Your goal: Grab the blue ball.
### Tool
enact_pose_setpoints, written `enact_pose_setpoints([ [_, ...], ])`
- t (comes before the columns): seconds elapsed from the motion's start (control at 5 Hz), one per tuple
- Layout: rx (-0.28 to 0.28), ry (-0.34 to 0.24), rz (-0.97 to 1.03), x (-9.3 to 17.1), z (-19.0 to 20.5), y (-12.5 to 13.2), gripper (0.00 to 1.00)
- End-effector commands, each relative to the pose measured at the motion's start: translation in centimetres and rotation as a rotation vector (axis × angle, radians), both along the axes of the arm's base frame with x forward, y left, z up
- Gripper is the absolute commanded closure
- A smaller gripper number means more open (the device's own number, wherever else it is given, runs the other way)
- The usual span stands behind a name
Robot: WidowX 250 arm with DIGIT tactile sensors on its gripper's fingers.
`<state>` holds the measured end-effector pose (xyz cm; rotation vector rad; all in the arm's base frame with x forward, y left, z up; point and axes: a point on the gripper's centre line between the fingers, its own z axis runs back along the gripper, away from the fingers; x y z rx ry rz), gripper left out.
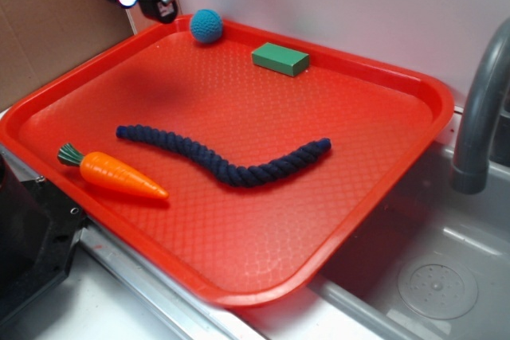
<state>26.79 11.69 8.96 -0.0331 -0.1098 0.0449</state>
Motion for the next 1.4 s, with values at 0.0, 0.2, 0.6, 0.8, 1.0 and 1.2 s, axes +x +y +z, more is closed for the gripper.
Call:
enact_pose_setpoints([
  [0.0, 0.034, -0.077, 0.023, 5.3, 0.7, 0.3, 0.00],
  [0.2, 0.032, -0.079, 0.023, 6.2, 0.3, 0.3, 0.00],
  [0.6, 0.039, -0.103, 0.054, 6.7, -0.4, 1.2, 0.00],
  [0.8, 0.039, -0.103, 0.054, 6.7, -0.4, 1.2, 0.00],
  [1.0, 0.039, -0.103, 0.054, 6.7, -0.4, 1.2, 0.00],
  [1.2, 0.039, -0.103, 0.054, 6.7, -0.4, 1.2, 0.00],
])
